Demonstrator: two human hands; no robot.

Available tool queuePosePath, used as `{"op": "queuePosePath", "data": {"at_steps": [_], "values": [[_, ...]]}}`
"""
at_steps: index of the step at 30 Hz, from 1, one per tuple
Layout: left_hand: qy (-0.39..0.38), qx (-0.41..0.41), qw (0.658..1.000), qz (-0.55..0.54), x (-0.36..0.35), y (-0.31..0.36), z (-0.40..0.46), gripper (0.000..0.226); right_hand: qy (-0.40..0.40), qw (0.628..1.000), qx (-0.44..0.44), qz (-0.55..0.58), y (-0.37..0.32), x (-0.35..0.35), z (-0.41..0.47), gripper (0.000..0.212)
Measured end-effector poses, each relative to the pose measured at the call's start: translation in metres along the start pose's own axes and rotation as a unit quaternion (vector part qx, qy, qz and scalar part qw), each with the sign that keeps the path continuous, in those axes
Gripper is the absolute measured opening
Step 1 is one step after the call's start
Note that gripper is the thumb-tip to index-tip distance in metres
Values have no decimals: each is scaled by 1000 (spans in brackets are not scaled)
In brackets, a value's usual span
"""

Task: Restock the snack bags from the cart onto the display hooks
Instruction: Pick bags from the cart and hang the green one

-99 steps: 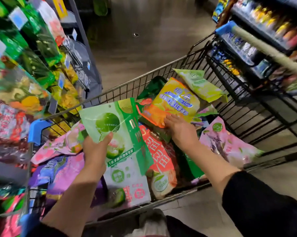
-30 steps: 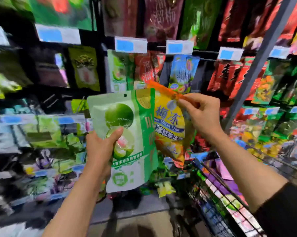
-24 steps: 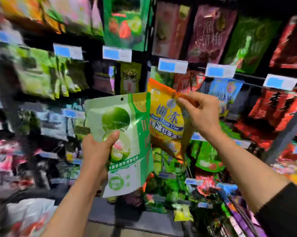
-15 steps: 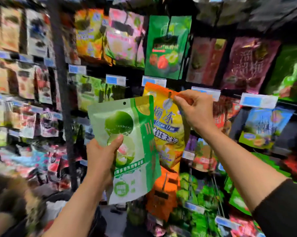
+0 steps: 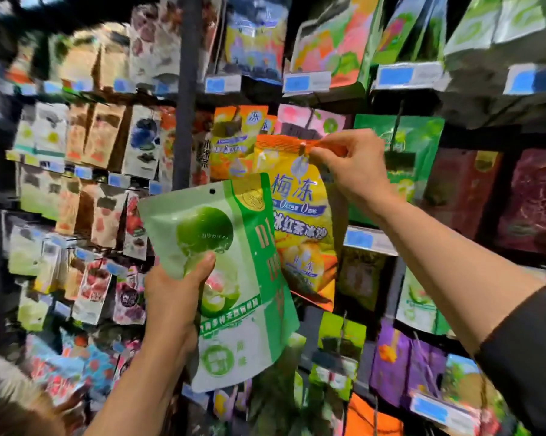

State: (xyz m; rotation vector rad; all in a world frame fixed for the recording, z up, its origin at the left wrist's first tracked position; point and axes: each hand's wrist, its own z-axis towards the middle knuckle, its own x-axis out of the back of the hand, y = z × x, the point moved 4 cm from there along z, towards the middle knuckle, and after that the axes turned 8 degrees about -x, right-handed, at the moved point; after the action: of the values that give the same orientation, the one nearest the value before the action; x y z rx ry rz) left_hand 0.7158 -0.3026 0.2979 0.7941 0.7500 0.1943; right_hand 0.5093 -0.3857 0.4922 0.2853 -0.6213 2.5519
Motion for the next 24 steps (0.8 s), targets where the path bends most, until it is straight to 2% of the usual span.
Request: {"op": "queuePosePath", "data": {"at_steps": [4, 6, 10, 12, 14, 18, 23, 24], "values": [[14, -31, 999, 10, 15, 3, 57, 22, -4, 997, -54, 59, -4, -62, 53, 6], [21, -40, 999, 18, 18, 3, 80, 22, -10, 994, -76, 84, -2, -92, 75, 10], [32, -51, 997, 38, 17, -4, 117, 18, -17, 990, -109, 86, 9, -145, 116, 17], [30, -55, 997, 42, 13, -10, 130, 18, -25, 988, -119, 93, 17, -168, 134, 12], [28, -51, 997, 49, 9, -17, 142, 17, -25, 986, -130, 105, 24, -184, 148, 9], [36, -48, 997, 49, -4, -29, 163, 16, -14, 977, -161, 140, 37, -207, 173, 24], [52, -63, 996, 31, -14, -34, 187, 18, -6, 976, -151, 155, 42, -223, 205, 5], [54, -64, 996, 25, -14, -35, 190, 20, -10, 978, -149, 146, 42, -225, 210, 12]]}}
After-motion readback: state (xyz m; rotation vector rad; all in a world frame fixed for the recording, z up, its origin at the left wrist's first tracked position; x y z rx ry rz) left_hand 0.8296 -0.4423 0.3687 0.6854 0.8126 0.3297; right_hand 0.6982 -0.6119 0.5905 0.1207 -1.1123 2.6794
